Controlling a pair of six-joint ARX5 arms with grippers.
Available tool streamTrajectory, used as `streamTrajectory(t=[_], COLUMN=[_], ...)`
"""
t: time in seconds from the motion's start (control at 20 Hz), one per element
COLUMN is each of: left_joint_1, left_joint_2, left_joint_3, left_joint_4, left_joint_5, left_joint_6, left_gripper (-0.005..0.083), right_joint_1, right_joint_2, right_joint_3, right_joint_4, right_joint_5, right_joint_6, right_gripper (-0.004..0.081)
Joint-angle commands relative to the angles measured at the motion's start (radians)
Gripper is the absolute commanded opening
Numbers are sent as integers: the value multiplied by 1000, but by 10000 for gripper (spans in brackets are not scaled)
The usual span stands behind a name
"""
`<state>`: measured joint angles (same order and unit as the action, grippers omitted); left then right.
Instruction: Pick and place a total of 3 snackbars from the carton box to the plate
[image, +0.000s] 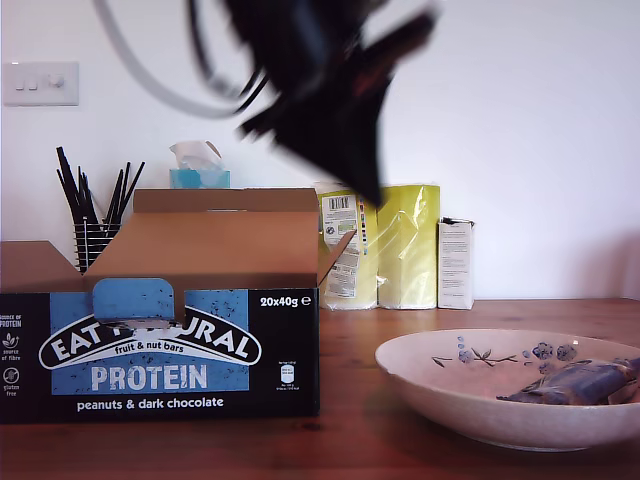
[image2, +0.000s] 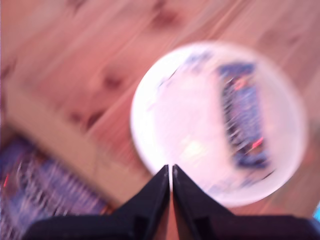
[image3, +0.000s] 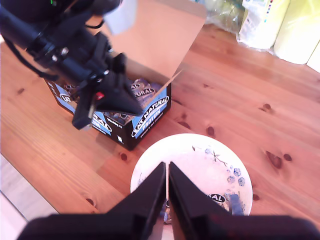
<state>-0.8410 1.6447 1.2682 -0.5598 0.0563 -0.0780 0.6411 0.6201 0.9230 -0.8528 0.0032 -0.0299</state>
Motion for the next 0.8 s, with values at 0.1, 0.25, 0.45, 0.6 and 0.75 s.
streamTrajectory(t=[0.1, 0.25, 0.45, 0.6, 0.75], left_joint_1=[47, 92, 118, 132, 132], left_joint_2=[-120, -124, -123, -120, -117], left_joint_3=[-95, -117, -117, -116, -116], left_joint_4=[45, 25, 21, 1, 4], left_joint_5=[-26, -43, -45, -47, -47], left_joint_6=[-37, -76, -140, -198, -211], left_gripper=[-20, -20, -16, 141, 416], right_joint_1=[-2, -2, -2, -2, -2], right_joint_2=[33, 51, 64, 69, 69], right_joint_3=[8, 8, 8, 8, 8], right_joint_4=[29, 40, 41, 42, 42], right_joint_5=[-13, -23, -23, -23, -23], right_joint_6=[-28, -27, -29, -32, -50], right_gripper=[-13, -13, -13, -13, -13])
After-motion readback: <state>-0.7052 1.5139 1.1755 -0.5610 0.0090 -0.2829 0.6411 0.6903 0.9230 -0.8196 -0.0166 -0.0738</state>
